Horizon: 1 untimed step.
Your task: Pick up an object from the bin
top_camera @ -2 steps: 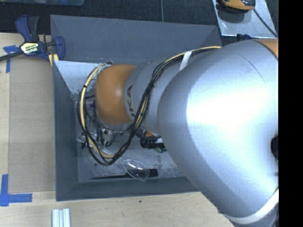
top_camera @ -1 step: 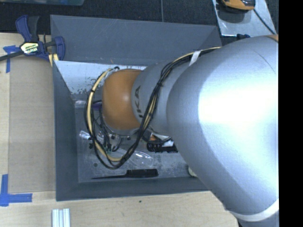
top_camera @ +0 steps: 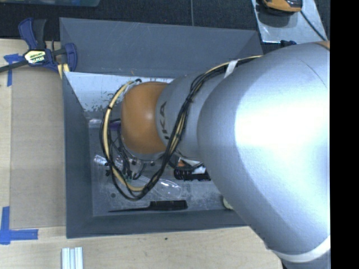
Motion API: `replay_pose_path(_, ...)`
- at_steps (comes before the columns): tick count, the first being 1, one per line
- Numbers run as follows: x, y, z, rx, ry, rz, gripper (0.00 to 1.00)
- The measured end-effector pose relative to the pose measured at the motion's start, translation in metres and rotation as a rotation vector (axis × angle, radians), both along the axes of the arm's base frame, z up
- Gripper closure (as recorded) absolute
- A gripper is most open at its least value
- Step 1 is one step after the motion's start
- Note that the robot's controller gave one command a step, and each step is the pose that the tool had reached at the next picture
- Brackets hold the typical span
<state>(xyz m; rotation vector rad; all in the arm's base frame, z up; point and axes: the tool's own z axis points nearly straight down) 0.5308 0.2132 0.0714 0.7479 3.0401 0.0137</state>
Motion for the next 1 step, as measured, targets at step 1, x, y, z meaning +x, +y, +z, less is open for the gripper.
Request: replay_pose_path(1, -0.0010, -0.0007, 0.0129, -0.001, 0.003, -0.001, 1.00)
